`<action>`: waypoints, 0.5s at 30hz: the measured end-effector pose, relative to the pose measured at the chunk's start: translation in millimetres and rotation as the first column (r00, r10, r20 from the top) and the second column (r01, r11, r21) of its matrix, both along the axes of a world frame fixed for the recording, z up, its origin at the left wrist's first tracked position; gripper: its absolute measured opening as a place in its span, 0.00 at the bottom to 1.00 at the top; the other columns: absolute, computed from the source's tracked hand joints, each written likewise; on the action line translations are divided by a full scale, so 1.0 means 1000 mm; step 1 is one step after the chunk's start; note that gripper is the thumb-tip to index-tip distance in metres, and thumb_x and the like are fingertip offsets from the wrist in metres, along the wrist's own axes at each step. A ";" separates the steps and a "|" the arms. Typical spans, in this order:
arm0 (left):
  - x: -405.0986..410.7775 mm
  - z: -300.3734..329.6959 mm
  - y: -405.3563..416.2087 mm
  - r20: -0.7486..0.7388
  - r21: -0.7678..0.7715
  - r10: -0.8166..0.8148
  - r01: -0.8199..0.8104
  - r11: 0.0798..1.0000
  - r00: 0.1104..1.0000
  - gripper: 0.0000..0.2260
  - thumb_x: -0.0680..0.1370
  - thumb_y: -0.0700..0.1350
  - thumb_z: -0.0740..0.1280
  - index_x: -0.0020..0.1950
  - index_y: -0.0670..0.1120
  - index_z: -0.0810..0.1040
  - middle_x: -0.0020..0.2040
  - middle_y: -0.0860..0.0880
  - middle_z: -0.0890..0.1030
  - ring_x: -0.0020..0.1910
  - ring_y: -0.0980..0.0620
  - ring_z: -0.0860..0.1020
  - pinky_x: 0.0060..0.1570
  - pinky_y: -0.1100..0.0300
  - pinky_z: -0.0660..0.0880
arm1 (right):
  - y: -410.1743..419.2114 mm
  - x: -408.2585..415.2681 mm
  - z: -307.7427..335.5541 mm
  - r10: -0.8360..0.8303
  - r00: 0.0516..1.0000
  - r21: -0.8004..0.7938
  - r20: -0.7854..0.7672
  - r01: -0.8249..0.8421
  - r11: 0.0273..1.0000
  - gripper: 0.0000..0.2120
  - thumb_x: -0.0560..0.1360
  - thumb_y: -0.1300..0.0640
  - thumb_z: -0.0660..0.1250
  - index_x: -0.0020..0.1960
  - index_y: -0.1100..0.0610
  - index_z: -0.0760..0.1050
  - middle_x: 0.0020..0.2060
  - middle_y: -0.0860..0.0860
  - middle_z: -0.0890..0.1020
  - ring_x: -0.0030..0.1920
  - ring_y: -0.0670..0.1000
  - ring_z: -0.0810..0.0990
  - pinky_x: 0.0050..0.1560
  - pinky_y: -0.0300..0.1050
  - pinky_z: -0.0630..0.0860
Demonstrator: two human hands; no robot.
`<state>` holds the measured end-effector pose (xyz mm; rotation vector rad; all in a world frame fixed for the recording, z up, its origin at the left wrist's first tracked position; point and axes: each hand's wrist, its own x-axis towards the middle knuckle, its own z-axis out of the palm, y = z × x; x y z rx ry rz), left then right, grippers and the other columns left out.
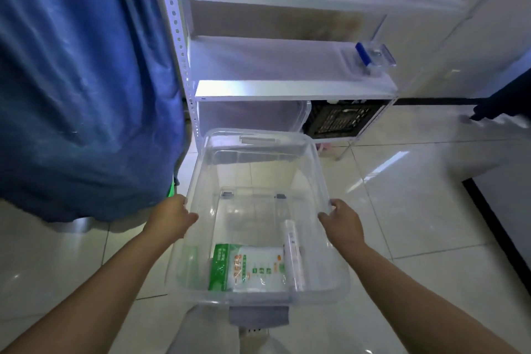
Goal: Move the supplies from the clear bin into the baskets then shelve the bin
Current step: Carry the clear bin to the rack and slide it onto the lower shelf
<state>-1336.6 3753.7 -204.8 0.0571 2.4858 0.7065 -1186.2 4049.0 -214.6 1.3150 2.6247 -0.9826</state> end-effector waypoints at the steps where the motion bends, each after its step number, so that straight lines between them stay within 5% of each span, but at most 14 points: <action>1: -0.016 -0.007 0.008 0.002 -0.016 0.002 -0.002 1.000 1.000 0.09 0.72 0.41 0.66 0.47 0.37 0.72 0.39 0.40 0.80 0.35 0.42 0.79 0.33 0.55 0.76 | 0.009 -0.018 -0.005 0.014 1.000 -0.003 0.005 -0.014 1.000 0.21 0.71 0.55 0.67 0.64 0.58 0.71 0.42 0.51 0.76 0.40 0.50 0.74 0.41 0.39 0.67; 10: -0.171 -0.085 0.067 0.069 -0.055 0.005 -0.002 0.998 0.998 0.08 0.71 0.41 0.66 0.46 0.38 0.74 0.40 0.41 0.79 0.37 0.41 0.79 0.40 0.51 0.78 | 0.068 -0.175 -0.073 0.056 0.984 -0.102 0.170 -0.039 0.994 0.24 0.70 0.63 0.66 0.65 0.60 0.68 0.38 0.49 0.77 0.41 0.52 0.75 0.41 0.41 0.67; 15: -0.244 -0.127 0.095 0.106 -0.078 0.037 -0.029 0.997 0.994 0.07 0.70 0.41 0.65 0.45 0.39 0.73 0.40 0.40 0.79 0.36 0.40 0.79 0.41 0.50 0.78 | 0.092 -0.246 -0.121 0.048 0.984 -0.103 0.172 -0.031 0.994 0.23 0.70 0.63 0.65 0.65 0.60 0.69 0.55 0.58 0.78 0.54 0.57 0.76 0.50 0.41 0.66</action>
